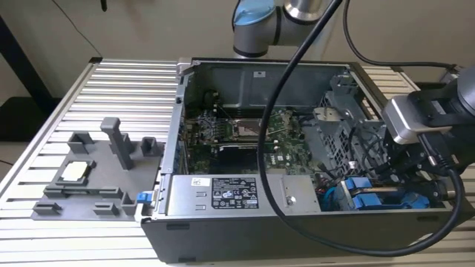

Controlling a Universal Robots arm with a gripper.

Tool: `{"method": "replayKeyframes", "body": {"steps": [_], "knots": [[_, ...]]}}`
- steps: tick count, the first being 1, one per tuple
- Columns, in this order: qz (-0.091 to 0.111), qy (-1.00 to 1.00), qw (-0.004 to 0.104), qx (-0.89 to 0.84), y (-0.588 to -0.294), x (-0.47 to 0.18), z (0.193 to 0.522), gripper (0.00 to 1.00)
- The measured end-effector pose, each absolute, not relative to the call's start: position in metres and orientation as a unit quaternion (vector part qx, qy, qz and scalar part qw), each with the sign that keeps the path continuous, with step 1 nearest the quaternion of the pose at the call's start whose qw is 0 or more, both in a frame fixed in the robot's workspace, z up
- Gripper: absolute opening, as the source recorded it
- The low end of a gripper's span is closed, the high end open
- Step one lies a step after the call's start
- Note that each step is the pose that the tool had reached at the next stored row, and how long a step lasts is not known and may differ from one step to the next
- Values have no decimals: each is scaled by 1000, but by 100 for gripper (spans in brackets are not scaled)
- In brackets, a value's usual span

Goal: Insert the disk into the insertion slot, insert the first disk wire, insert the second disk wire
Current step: 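Insert the second disk wire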

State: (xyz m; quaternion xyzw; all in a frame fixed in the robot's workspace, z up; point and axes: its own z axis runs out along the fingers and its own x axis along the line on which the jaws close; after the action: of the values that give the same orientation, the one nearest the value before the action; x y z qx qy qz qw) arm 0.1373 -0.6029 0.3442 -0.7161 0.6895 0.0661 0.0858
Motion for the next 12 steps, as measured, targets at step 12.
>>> {"method": "replayKeyframes", "body": {"steps": [12], "knots": [[73,690,94,-714,-603,138,341,16]]}}
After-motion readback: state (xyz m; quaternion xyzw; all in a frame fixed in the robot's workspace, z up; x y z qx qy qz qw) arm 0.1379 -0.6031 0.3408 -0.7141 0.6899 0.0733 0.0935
